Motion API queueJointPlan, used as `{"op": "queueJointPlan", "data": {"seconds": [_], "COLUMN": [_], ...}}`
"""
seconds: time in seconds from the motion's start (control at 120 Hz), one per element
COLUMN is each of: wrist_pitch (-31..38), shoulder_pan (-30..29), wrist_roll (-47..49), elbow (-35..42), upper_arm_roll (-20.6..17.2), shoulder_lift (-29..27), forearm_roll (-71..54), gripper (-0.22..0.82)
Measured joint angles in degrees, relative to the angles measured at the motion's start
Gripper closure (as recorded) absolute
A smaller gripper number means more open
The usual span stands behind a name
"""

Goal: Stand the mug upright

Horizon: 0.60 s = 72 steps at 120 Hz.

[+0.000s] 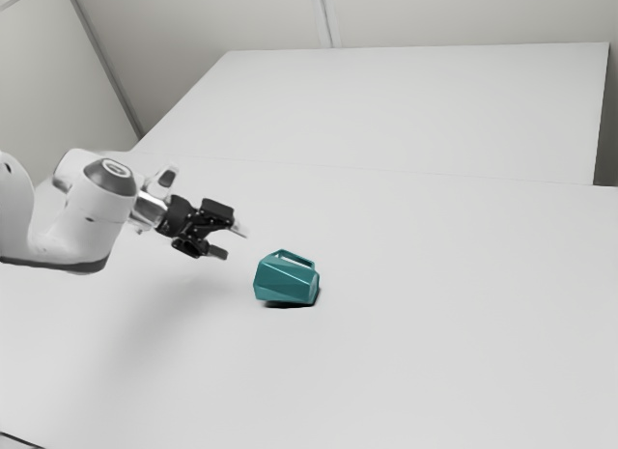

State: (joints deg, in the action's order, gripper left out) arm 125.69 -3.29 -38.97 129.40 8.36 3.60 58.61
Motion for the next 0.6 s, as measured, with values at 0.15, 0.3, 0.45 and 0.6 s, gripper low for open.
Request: {"op": "queueJointPlan", "data": {"seconds": [0.15, 0.3, 0.45, 0.6], "wrist_pitch": [1.92, 1.53, -0.76, -2.79], "shoulder_pan": [-0.75, -1.97, -2.27, -1.73], "wrist_roll": [-11.24, -18.85, -23.54, -25.57], "elbow": [4.68, 5.50, 6.14, 5.67], "upper_arm_roll": [0.00, 0.01, 0.35, 0.40], "shoulder_lift": [0.34, 0.42, 2.68, 3.57], "forearm_roll": [9.72, 17.88, 21.90, 22.57], "gripper": [0.00, 0.00, 0.00, 0.00]}}
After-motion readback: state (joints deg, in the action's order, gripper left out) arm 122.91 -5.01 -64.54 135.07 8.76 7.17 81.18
